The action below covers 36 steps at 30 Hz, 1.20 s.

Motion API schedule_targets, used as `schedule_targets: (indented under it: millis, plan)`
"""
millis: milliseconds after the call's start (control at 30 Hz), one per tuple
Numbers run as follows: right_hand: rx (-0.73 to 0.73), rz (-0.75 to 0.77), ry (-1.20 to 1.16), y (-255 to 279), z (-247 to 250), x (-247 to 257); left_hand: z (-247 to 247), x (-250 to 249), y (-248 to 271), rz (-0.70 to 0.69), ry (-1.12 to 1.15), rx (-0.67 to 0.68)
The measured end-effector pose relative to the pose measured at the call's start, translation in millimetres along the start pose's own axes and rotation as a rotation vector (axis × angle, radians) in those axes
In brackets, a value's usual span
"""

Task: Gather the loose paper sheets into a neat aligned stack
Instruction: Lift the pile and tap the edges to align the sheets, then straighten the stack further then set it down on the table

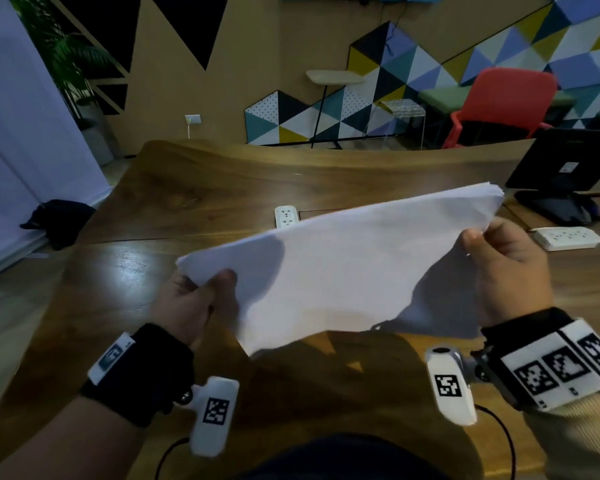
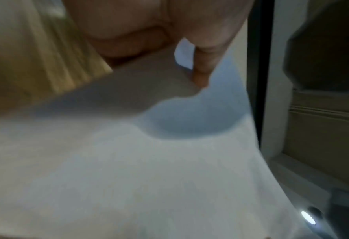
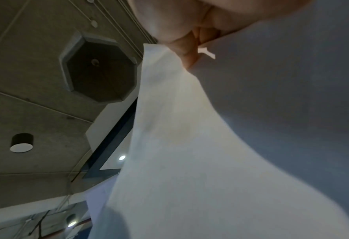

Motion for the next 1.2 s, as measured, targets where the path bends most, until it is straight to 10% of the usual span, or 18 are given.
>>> schedule_targets:
  millis: [233, 500, 733, 1200]
  plan:
    - [-0.048, 0.037, -0.313, 9, -3, -7, -29, -57, 26, -0.436, -0.178, -0.013]
    - [0.048, -0.326, -0.057, 44, -21, -101, -4, 48, 14, -0.016, -0.425, -0.105]
    - [0.056, -0.132, -0.21, 28, -3, -55, 0, 27, 15, -0.118, -0.237, -0.049]
    - [0.033, -0.289, -0.176, 40, -21, -74, -9, 23, 18, -0.142, -0.02, -0.019]
Point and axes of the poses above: each hand's wrist, its own y-axis away from the middle knuckle, its own z-axis out of the back of the hand, x = y × z, the point moved 7 cm from there along -y, towards the middle knuckle, and after that the axes turned 11 degrees about y, right-handed, at the moved point
